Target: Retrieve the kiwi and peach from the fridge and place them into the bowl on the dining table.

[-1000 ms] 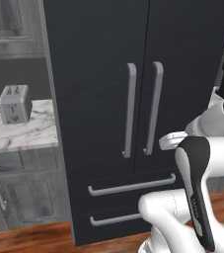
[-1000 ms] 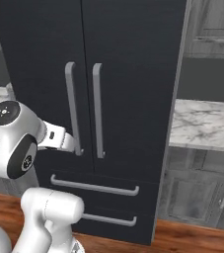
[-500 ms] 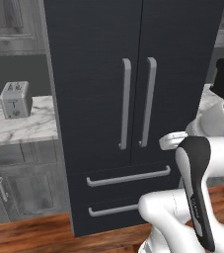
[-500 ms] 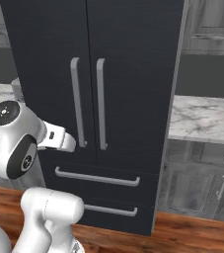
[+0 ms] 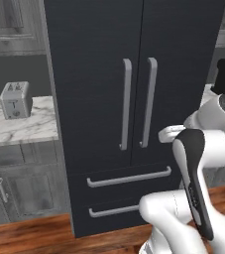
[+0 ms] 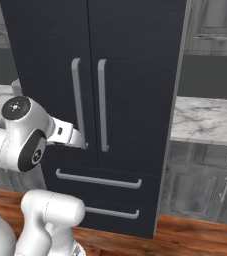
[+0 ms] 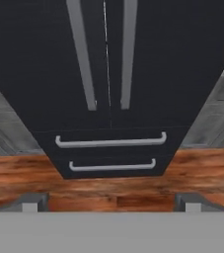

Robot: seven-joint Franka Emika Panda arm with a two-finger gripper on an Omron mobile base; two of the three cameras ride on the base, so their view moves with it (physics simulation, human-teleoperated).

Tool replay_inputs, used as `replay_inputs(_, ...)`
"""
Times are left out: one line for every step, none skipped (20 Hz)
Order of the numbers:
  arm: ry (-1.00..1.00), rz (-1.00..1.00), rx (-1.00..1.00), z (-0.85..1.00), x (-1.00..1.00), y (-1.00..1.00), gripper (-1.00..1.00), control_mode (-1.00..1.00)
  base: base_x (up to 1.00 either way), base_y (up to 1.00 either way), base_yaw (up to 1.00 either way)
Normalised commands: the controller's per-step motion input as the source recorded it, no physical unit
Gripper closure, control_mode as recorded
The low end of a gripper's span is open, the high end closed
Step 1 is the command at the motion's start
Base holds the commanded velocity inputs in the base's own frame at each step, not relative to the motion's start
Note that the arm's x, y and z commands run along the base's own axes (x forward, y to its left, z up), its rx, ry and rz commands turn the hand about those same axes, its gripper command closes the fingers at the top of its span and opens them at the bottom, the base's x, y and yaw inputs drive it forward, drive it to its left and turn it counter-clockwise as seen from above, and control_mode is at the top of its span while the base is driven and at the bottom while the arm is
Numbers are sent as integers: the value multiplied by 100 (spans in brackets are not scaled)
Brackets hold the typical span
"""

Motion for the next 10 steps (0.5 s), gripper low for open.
replay_inputs(0,-5,4,5,73,-26,-100,-100,0,0,0)
replay_inputs(0,-5,4,8,71,-29,-100,-100,0,0,0)
replay_inputs(0,-4,4,9,71,-24,-100,-100,0,0,0)
replay_inputs(0,-5,4,9,69,-21,-100,-100,0,0,0)
replay_inputs(0,-4,3,8,73,-16,-100,-100,0,0,0)
replay_inputs(0,-4,3,4,79,-8,-100,-100,0,0,0)
replay_inputs(0,-10,0,0,95,0,-100,-100,0,0,0)
replay_inputs(-1,-11,0,0,100,0,-100,-100,0,0,0)
replay_inputs(-3,-11,0,0,100,0,-100,-100,0,0,0)
replay_inputs(-5,-10,0,0,97,-3,-100,-100,0,0,0)
